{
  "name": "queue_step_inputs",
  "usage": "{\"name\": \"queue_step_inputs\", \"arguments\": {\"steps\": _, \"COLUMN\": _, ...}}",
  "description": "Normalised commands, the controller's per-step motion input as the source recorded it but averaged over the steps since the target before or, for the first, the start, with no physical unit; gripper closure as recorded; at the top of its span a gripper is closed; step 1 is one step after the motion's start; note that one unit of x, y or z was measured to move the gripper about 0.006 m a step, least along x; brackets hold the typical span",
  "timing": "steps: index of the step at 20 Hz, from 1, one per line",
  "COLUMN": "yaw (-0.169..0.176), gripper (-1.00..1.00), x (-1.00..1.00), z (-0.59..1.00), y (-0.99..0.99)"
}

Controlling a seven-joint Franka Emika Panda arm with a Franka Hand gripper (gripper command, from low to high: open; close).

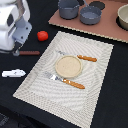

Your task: Place the fish, sausage, and tomato into the frying pan.

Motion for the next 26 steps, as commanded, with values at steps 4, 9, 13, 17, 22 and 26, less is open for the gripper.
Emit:
{"name": "queue_step_inputs", "arguments": {"steps": 4, "yaw": 0.059, "gripper": -1.0, "x": 0.0, "z": -0.41, "y": -0.47}}
{"name": "queue_step_inputs", "arguments": {"steps": 9, "yaw": 0.047, "gripper": -1.0, "x": 0.0, "z": -0.39, "y": -0.61}}
{"name": "queue_step_inputs", "arguments": {"steps": 13, "yaw": 0.009, "gripper": -1.0, "x": 0.0, "z": -0.35, "y": -0.36}}
{"name": "queue_step_inputs", "arguments": {"steps": 17, "yaw": 0.001, "gripper": -1.0, "x": 0.03, "z": -0.31, "y": -0.24}}
{"name": "queue_step_inputs", "arguments": {"steps": 22, "yaw": 0.0, "gripper": -1.0, "x": 0.1, "z": -0.31, "y": -0.25}}
{"name": "queue_step_inputs", "arguments": {"steps": 26, "yaw": 0.0, "gripper": -1.0, "x": 0.28, "z": -0.25, "y": -0.15}}
